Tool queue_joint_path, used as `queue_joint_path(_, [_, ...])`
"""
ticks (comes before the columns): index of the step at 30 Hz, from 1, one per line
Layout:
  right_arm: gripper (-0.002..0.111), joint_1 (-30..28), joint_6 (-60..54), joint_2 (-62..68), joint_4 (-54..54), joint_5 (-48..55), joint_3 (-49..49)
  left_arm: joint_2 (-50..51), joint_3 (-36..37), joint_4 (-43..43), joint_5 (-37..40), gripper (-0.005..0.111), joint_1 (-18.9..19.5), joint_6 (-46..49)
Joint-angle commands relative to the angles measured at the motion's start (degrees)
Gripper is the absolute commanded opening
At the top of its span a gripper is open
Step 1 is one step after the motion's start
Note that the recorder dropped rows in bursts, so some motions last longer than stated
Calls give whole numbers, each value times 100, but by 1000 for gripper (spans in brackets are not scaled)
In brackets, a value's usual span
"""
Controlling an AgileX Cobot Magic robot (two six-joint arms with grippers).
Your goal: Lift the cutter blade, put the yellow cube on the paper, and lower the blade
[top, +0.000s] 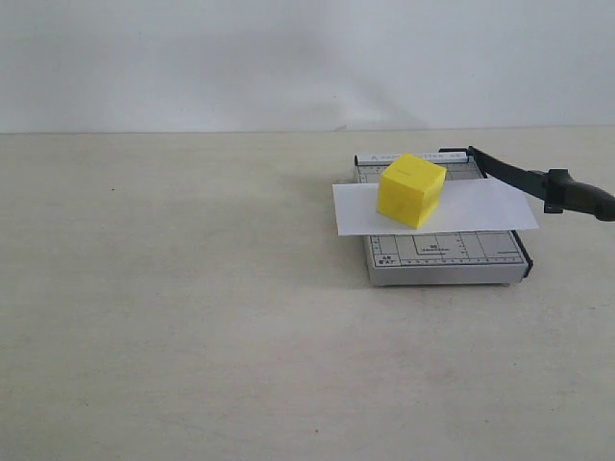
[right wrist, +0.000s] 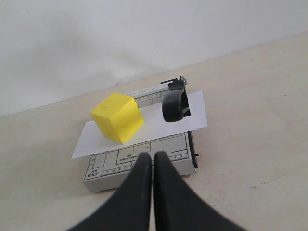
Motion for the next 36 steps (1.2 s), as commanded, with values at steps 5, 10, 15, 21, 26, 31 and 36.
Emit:
queue_joint_path(5, [1, 2, 4, -50, -38, -2, 26, -21, 23, -50, 5, 39, 978, 40])
queue_joint_path(10, [1, 2, 4, -50, -38, -13, 26, -21, 23, -50, 5, 39, 1421, 40])
queue_joint_path(15, [1, 2, 4, -50, -38, -299, 26, -21, 23, -50, 5, 39, 1770, 40])
queue_joint_path(21, [1, 2, 43, -50, -38, -234, 26, -21, 23, -50, 5, 39, 1770, 40])
queue_joint_path(26, [1, 2, -365, -50, -50, 377, -421, -21, 23, -50, 5, 39, 1770, 40])
queue_joint_path(31, [22, 2, -1057, 132, -366, 2688, -2261, -21, 23, -50, 68, 37, 1772, 29])
queue_joint_path(36, [64, 2, -713, 2053, -832, 4689, -4170, -21, 23, 46, 261, 5, 1772, 65])
